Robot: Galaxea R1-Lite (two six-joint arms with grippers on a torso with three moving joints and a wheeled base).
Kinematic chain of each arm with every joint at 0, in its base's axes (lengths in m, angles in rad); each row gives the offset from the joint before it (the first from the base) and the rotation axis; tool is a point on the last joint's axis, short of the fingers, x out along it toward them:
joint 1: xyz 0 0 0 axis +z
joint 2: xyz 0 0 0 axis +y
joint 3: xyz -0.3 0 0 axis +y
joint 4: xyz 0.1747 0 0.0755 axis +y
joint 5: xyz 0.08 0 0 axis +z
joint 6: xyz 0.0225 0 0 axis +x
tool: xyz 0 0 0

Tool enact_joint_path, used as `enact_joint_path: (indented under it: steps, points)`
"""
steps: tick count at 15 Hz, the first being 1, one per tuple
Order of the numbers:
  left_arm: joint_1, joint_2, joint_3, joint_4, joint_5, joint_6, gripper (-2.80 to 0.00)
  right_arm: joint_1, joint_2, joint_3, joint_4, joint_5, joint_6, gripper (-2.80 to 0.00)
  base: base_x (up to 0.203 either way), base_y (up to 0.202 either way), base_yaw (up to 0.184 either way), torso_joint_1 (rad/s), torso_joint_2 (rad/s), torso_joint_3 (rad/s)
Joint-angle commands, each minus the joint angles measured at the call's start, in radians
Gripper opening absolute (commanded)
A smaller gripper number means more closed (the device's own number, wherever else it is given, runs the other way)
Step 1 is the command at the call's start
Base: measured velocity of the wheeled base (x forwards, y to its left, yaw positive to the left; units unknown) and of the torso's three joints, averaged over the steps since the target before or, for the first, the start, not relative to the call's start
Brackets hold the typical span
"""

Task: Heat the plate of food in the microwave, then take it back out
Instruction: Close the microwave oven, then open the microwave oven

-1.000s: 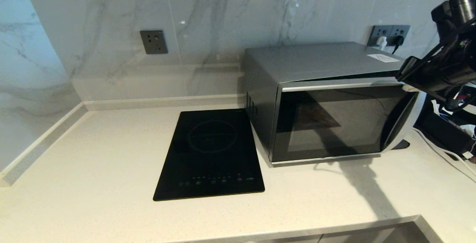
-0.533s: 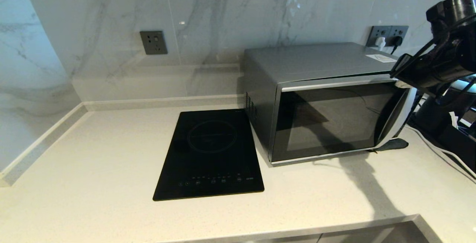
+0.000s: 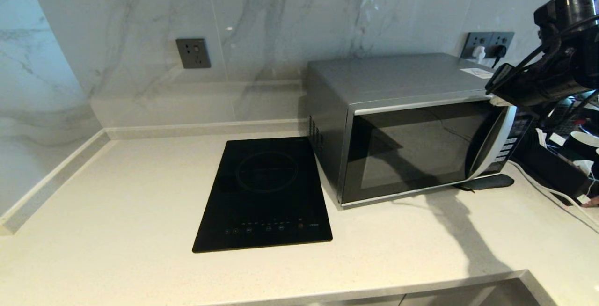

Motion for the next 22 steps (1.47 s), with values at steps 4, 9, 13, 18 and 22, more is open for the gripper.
enact_joint_path:
  steps: [4, 9, 13, 18, 22]
  points:
    - [0.001, 0.001, 0.0, -0.001, 0.0, 0.0, -2.8, 0.001, -0.021, 0.023, 0.006, 0.015, 0.004, -2.8, 0.0, 0.0, 0.0, 0.0, 0.0, 0.0]
    - [0.001, 0.001, 0.0, -0.001, 0.0, 0.0, -2.8, -0.028, -0.184, 0.169, 0.008, 0.015, 0.0, -2.8, 0.0, 0.0, 0.0, 0.0, 0.0, 0.0]
    - [0.001, 0.001, 0.0, -0.001, 0.0, -0.001, -2.8, -0.113, -0.408, 0.413, 0.01, -0.004, -0.048, -2.8, 0.0, 0.0, 0.0, 0.0, 0.0, 0.0]
    - [0.001, 0.001, 0.0, -0.001, 0.0, -0.002, -2.8, -0.226, -0.652, 0.694, 0.14, -0.097, -0.037, -2.8, 0.0, 0.0, 0.0, 0.0, 0.0, 0.0]
    - [0.001, 0.001, 0.0, -0.001, 0.0, -0.001, -2.8, -0.236, -0.848, 0.885, 0.202, -0.035, -0.022, -2.8, 0.0, 0.0, 0.0, 0.0, 0.0, 0.0]
